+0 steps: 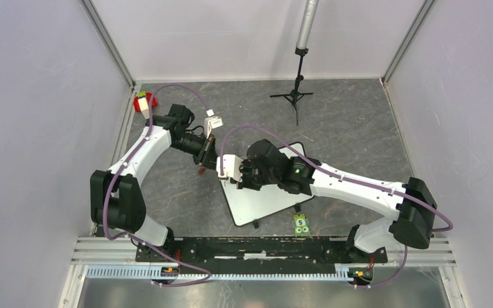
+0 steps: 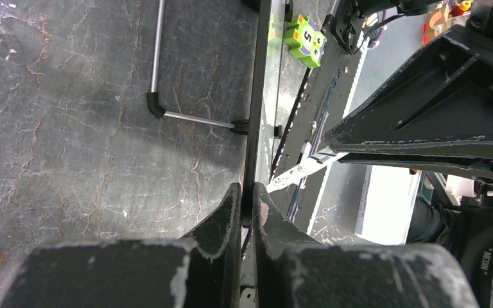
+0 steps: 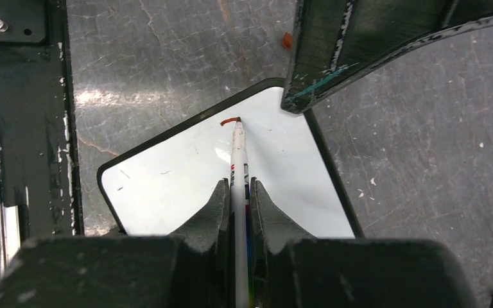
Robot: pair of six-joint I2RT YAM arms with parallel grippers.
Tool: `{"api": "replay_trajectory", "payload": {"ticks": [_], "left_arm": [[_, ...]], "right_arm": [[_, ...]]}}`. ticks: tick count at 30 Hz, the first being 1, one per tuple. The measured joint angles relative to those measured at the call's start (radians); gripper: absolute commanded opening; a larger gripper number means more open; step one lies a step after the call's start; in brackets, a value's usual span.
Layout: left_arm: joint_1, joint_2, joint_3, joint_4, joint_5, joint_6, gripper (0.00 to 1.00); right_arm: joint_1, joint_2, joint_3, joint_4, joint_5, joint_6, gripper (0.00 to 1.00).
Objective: Write a sentence on the whiteboard
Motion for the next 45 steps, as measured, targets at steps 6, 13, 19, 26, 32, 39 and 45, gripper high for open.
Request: {"api": "replay_trajectory", "payload": {"ticks": [6,13,19,26,32,39,45], "left_arm": [[-0.001,0.003,0.0,0.001,0.0,0.0,0.02],[-0.001,0.005,0.0,0.004,-0.002,0.001,0.03],[-0.001,0.006,0.002,0.003,-0.002,0.001,0.02],[-0.001,0.011,0.003,0.002,-0.002,0.001,0.02],[-0.001,0.012,0.004,0.002,-0.001,0.001,0.02],[-0.002,0.012,0.004,0.001,0.0,0.001,0.02],[-0.002,0.012,0.004,0.001,0.0,0.001,0.03]], "right_arm": [[0.0,0.003,0.026,0.001,0.047,-0.005,0.0],[-0.01,0.013,0.044,0.002,0.06,-0.006,0.0],[-0.01,0.013,0.044,0.001,0.06,-0.006,0.0],[-0.011,0.01,0.038,0.002,0.055,-0.006,0.0],[-0.012,-0.014,0.0,-0.005,0.038,-0.006,0.0],[-0.013,-0.033,-0.023,-0.027,0.023,-0.006,0.0],[-0.011,-0.033,-0.023,-0.027,0.019,-0.006,0.0]]}}
